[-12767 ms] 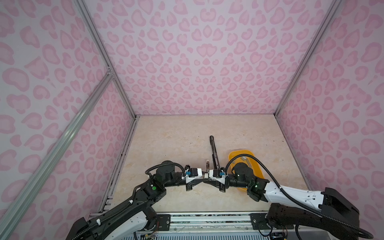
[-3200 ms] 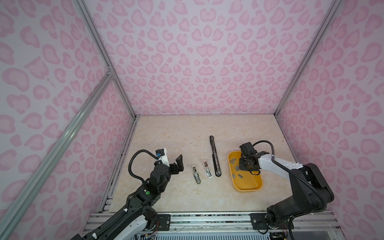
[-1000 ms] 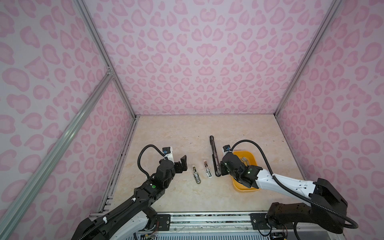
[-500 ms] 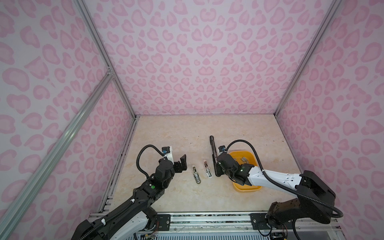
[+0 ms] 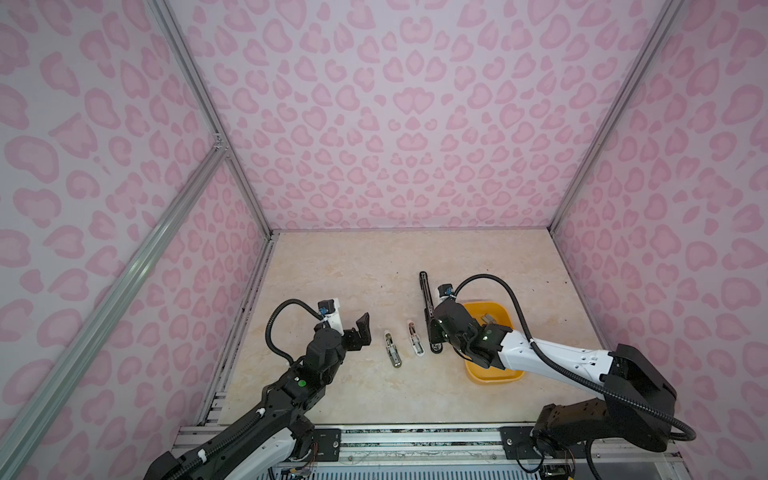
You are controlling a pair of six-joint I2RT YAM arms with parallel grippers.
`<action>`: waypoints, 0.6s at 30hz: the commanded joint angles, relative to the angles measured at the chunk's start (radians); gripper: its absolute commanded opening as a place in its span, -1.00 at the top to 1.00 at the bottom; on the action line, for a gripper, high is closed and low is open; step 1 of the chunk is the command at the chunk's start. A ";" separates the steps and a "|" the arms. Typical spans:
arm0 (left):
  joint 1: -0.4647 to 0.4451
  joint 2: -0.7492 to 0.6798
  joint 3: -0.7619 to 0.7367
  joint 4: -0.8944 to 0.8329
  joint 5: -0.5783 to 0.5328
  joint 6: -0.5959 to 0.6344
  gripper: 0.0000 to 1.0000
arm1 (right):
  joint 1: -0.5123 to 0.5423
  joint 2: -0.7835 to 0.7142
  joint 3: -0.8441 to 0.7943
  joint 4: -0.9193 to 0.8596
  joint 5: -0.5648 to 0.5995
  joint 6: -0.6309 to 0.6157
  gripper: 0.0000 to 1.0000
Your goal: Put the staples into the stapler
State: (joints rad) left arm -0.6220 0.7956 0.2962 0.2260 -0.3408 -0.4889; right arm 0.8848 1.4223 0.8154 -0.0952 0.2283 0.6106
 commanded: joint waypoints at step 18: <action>0.001 -0.079 0.019 0.000 -0.037 0.055 -0.94 | 0.004 0.072 -0.033 -0.018 0.023 0.021 1.00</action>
State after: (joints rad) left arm -0.6220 0.7208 0.3141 0.2249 -0.3538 -0.4442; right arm 0.8875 1.4830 0.7799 -0.1062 0.2543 0.6106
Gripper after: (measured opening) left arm 0.968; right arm 0.101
